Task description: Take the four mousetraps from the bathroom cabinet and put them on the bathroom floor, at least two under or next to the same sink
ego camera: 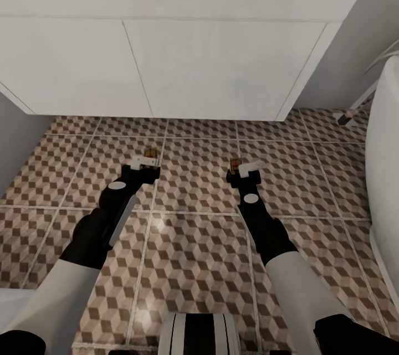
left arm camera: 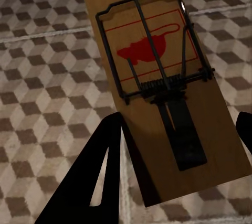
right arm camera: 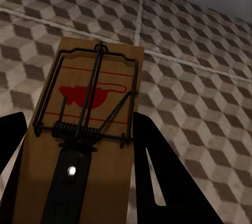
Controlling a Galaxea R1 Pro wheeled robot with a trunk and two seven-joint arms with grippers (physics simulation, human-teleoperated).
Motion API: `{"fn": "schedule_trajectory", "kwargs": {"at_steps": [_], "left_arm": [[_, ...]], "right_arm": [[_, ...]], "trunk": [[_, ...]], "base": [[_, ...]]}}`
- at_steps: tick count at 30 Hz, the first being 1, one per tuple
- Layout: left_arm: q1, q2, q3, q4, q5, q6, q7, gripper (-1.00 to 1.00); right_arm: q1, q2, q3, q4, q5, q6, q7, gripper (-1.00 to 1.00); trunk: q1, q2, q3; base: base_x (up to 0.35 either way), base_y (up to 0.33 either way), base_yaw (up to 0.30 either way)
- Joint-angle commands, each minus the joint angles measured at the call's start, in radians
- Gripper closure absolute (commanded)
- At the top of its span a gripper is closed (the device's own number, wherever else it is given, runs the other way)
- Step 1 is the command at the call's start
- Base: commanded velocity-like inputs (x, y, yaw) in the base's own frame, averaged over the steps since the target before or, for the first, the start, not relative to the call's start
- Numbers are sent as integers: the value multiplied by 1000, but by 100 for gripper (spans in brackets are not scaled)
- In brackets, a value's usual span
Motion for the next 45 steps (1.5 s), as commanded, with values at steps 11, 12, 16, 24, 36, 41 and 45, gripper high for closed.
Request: {"fn": "schedule_trajectory", "kwargs": {"at_steps": [11,12,16,24,36,41,45], "left_arm": [[-1,1,-3,-36,4,5,8,100],[-1,1,-3,-39,4,5,8,100],[-1,1,-3,-46,4,5,8,100],[-1,1,-3,-77,4,6,8,100],[-1,1,-3,-83,4,6,8,100],[-1,1,-3,-83,5,6,8,100],[-1,0,-3,-83,5,6,8,100]], "right_arm": [[0,0,2,-2,7,6,-3,100],[0,0,2,-2,7,6,-3,100],[0,0,2,-14,7,6,-3,100],[0,0,2,-28,7,7,-3,100],[0,0,2,-30,7,6,-3,100],[0,0,1,-33,7,3,-2,100],[0,-1,0,-69,5,5,-1,100]], "trunk": [[0,0,-18],[0,0,-20],[0,0,-26],[0,0,-39],[0,0,-58],[0,0,-66],[0,0,-73]], "base": [[0,0,0],[0,0,0],[0,0,0],[0,0,0],[0,0,0],[0,0,0],[0,0,0]]}}
